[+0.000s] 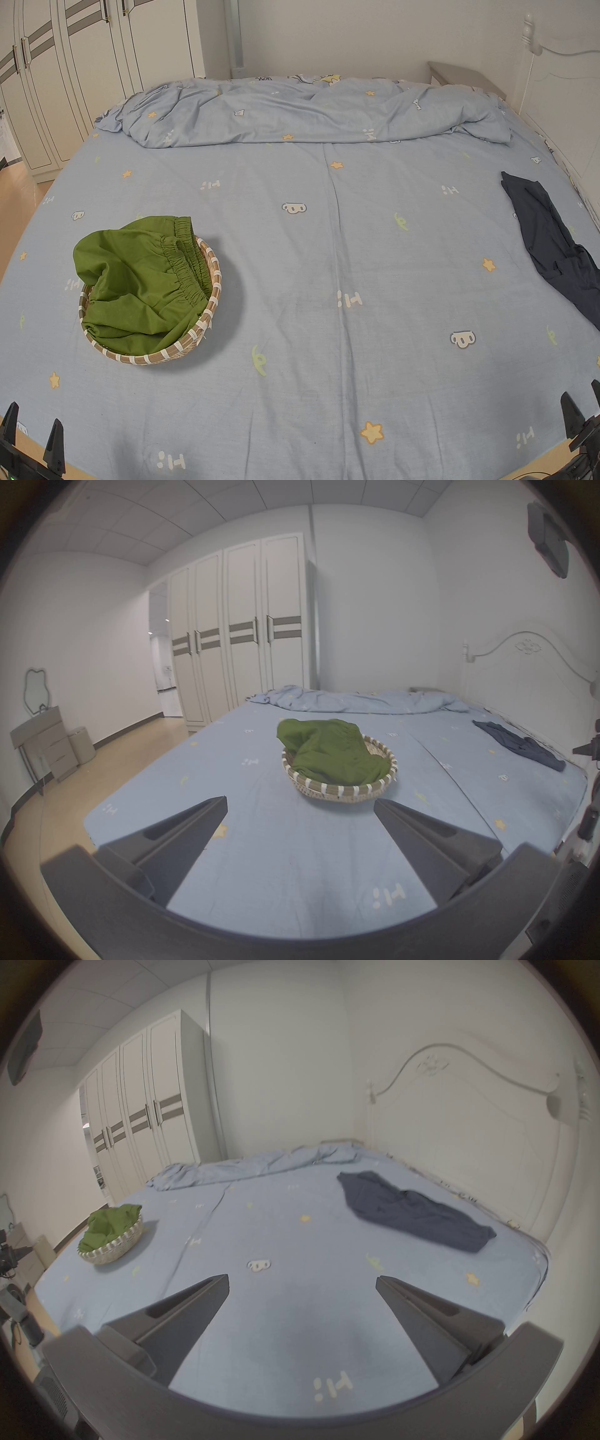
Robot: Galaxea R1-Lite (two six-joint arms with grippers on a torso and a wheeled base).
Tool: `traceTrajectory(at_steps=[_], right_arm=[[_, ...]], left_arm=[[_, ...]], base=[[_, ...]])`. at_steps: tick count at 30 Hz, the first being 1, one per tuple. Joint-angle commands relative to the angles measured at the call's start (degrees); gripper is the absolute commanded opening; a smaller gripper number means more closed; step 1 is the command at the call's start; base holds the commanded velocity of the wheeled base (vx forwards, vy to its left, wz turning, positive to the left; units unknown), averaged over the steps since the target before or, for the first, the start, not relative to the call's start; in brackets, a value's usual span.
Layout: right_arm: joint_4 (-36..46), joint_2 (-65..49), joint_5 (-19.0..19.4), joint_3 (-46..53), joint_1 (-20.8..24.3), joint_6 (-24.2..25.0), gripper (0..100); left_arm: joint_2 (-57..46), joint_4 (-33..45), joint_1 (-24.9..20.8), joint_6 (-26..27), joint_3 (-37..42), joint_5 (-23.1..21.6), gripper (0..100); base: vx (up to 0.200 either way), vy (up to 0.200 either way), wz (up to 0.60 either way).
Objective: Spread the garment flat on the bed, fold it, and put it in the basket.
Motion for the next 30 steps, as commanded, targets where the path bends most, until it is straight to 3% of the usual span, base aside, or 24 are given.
traceTrajectory(at_steps=[1,3,5,8,16,30], right_arm=[[-3.72,-0.17,-3.45,3.72,-0.12,-1.98,100],[-3.63,-0.17,-2.92,3.72,-0.12,-2.24,100],[-2.49,-0.09,2.7,3.99,-0.12,-5.85,100],[-2.14,-0.09,7.01,3.99,-0.12,-8.92,100],[-2.23,-0.26,2.35,3.99,-0.12,-4.0,100],[-2.14,-0.26,2.7,3.99,-0.12,-6.38,100]], left_arm=[[-1.45,-3.41,0.38,-0.57,2.98,0.02,100],[-1.45,-3.5,0.38,-0.66,3.06,-1.21,100],[-1.27,-2.71,0.29,-0.04,3.77,-7.01,100],[-0.75,-2.8,0.38,1.63,3.77,-7.28,100],[-1.27,-3.5,0.29,-0.04,4.03,-6.93,100],[-1.27,-3.5,0.29,0.04,4.03,-7.01,100]], base=[[0.0,0.0,0.0],[0.0,0.0,0.0],[0.0,0.0,0.0],[0.0,0.0,0.0],[0.0,0.0,0.0],[0.0,0.0,0.0]])
